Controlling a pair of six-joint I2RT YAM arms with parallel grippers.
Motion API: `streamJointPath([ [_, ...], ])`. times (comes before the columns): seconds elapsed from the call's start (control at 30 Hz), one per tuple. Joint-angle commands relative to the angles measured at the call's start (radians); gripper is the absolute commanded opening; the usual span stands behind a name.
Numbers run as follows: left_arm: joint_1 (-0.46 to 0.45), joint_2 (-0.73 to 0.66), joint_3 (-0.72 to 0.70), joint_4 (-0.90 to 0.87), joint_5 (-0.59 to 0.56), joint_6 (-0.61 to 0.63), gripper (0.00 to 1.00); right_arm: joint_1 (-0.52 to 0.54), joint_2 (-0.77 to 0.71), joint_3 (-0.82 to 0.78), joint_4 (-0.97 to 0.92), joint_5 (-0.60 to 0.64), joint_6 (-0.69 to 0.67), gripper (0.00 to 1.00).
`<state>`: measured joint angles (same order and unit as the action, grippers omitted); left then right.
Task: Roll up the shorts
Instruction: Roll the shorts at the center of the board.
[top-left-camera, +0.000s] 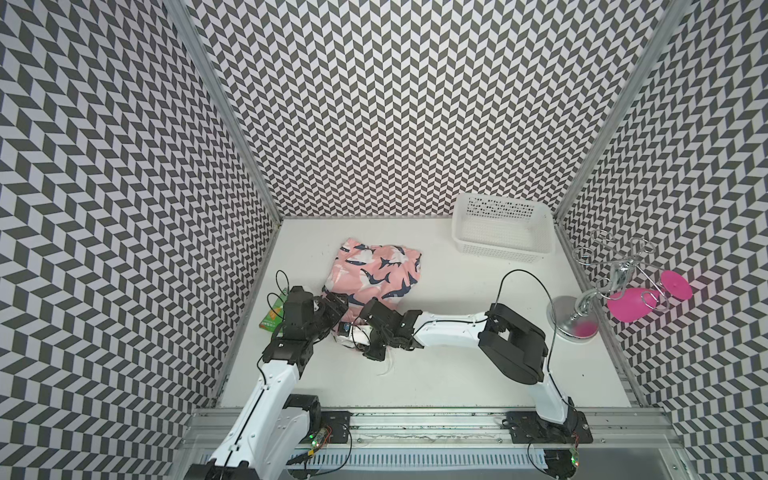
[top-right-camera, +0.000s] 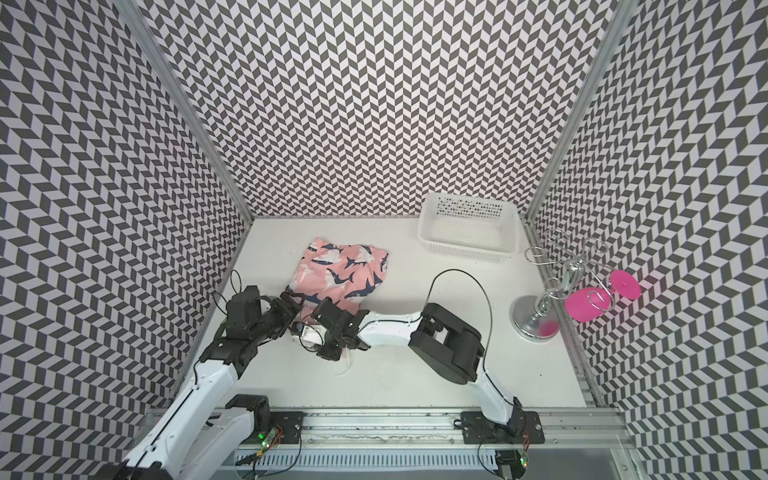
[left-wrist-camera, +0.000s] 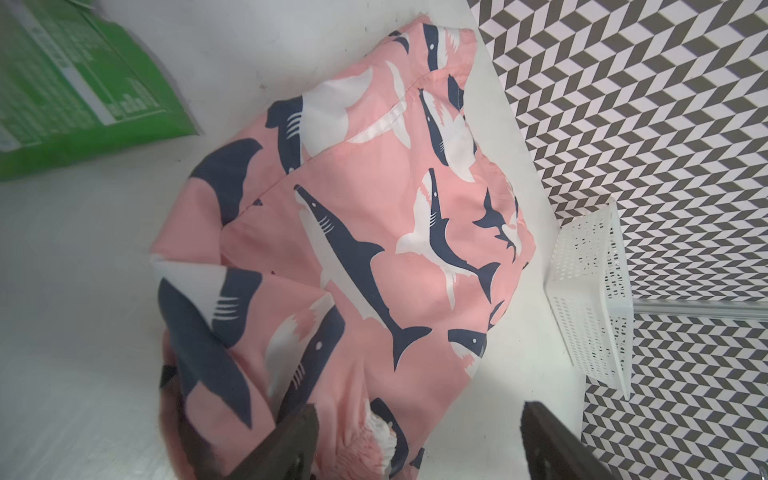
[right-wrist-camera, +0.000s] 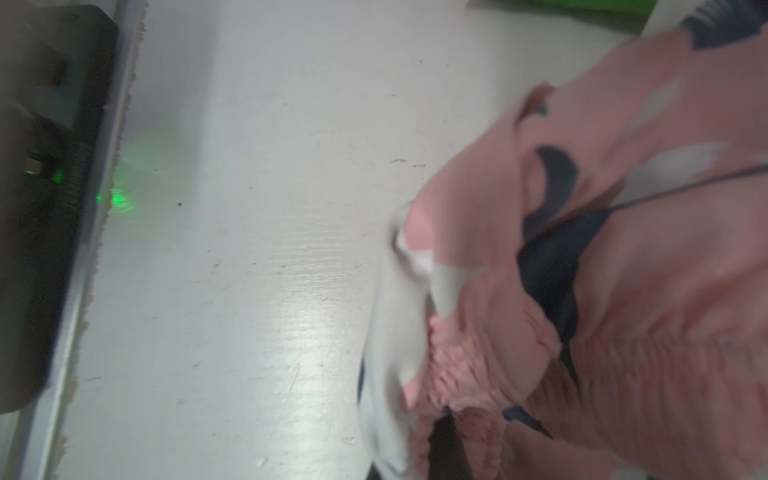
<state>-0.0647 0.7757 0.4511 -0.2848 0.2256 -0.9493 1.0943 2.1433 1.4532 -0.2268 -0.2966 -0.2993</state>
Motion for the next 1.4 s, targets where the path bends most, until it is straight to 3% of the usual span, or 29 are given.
streamJointPath([
  [0.0,0.009,-0.025,-0.015,-0.071,-0.06,-0.006,0.8,-0.034,0.036,0.013,-0.113,-0.141,0.096,0.0],
  [0.13,0.009,-0.021,-0.008,-0.048,-0.04,0.005,0.78,-0.095,0.023,-0.008,-0.138,-0.197,0.175,0.0],
  [0.3,0.007,-0.022,0.034,-0.085,-0.021,0.05,0.77,-0.114,-0.007,-0.02,-0.191,-0.273,0.175,0.0],
  [0.53,0.002,-0.011,0.003,-0.105,0.062,0.096,0.84,-0.172,0.128,0.156,-0.248,-0.514,0.28,0.0],
  [0.67,-0.002,-0.034,-0.071,-0.057,0.099,0.094,0.85,-0.223,0.17,0.162,-0.168,-0.642,0.393,0.0],
  [0.93,-0.041,-0.049,-0.216,0.118,0.12,0.036,0.86,-0.292,0.171,0.028,0.078,-0.774,0.568,0.0],
  [1.2,-0.064,-0.043,-0.361,0.436,0.142,-0.044,0.88,-0.304,0.182,0.007,0.115,-0.79,0.584,0.0],
  [1.37,-0.071,0.044,-0.376,0.517,0.112,-0.045,0.87,-0.306,0.193,-0.006,0.163,-0.817,0.632,0.0],
])
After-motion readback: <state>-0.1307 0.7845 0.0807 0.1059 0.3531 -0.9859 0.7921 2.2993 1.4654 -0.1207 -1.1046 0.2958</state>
